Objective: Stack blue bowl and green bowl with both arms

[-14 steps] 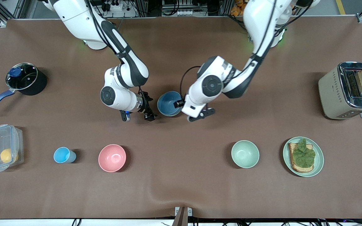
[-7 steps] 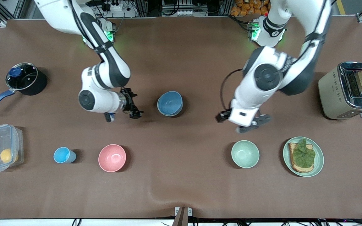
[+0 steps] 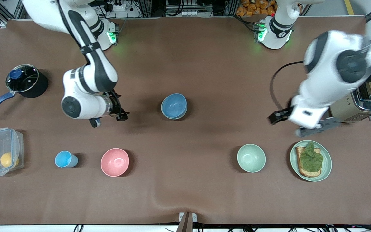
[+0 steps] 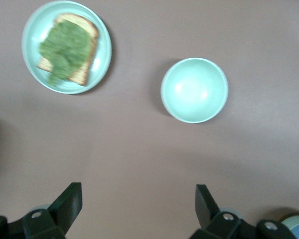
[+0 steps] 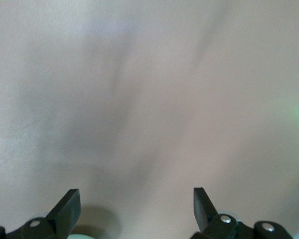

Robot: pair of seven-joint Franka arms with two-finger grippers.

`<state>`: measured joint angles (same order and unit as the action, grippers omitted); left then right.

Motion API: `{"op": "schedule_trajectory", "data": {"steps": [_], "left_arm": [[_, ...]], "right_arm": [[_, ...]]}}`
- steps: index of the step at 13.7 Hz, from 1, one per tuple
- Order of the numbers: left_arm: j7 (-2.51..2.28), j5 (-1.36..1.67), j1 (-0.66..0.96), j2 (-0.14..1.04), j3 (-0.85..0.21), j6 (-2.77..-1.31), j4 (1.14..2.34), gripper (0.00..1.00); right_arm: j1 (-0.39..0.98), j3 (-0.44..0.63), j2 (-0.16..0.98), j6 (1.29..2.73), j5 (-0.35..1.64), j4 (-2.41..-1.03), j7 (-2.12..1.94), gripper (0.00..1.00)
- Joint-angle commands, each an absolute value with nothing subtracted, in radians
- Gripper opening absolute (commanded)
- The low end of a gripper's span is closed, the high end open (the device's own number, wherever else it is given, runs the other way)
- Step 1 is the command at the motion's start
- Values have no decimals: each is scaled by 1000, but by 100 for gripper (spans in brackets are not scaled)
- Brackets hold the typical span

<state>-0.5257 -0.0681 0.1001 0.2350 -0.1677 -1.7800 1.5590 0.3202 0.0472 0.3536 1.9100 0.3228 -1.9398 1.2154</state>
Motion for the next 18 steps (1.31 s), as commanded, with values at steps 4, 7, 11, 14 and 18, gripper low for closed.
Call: {"op": "schedule_trajectory", "data": {"steps": [4, 7, 11, 14, 18], "left_arm": [[-257, -22, 93, 36, -36, -1683, 1633, 100], [-175, -20, 100, -17, -18, -1643, 1643, 100], [-51, -23, 83, -18, -34, -1568, 1622, 100], [5, -20, 75, -25, -26, -1557, 1600, 100], [12, -20, 74, -29, -20, -1551, 1579, 100]], "right_arm": [[164, 34, 259, 1807, 211, -1936, 935, 100], [98, 34, 213, 1758, 100, -1919, 641, 100], [34, 71, 153, 1712, 74, -1885, 349, 100], [-12, 60, 126, 1668, 52, -1827, 217, 100], [-17, 40, 32, 1657, 51, -1793, 187, 100]]}}
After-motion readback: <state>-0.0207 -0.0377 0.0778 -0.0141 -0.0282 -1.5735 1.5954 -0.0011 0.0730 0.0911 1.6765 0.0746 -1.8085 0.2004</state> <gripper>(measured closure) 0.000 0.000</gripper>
